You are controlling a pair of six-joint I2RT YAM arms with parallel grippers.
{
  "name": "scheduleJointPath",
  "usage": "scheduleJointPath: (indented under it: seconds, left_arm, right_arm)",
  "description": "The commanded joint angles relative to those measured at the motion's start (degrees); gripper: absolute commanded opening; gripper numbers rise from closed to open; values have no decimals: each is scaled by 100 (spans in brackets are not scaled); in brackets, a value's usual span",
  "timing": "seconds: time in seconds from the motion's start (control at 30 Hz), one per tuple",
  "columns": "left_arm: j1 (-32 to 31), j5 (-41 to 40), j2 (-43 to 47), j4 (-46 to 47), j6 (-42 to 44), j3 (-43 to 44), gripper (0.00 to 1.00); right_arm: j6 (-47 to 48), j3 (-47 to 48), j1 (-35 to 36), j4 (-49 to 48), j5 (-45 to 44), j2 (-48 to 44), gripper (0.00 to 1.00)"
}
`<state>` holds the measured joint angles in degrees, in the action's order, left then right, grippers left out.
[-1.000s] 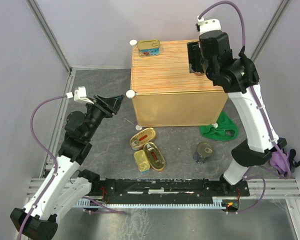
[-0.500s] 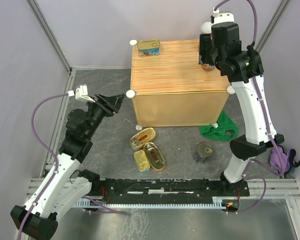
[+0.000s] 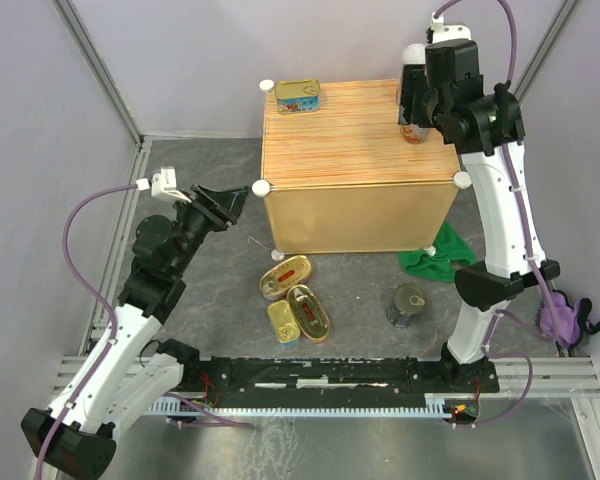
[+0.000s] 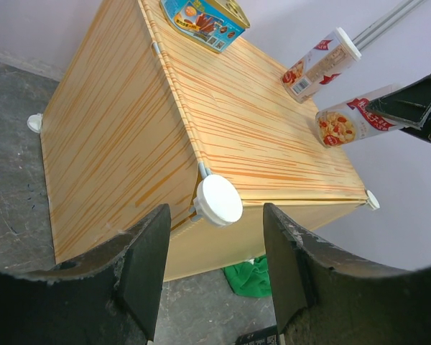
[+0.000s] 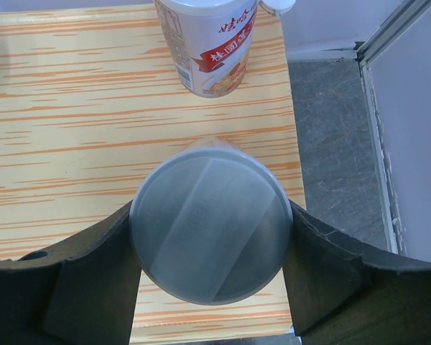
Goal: Place and organize the canned foods onto the counter
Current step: Place the canned food on the counter.
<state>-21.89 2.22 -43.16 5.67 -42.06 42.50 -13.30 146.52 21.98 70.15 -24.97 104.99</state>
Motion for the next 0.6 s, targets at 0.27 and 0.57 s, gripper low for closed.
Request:
scheduleJointPath:
  seconds: [0.27,0.57]
  left_arm:
    - [-16,156,-59,118,155,294,61]
    - [-17,155,-55,122,137,251,61]
  right_arm:
    - [-179,509,-165,-349,-137,16,35]
    - [-217,470,-211,-249,-110,140,67]
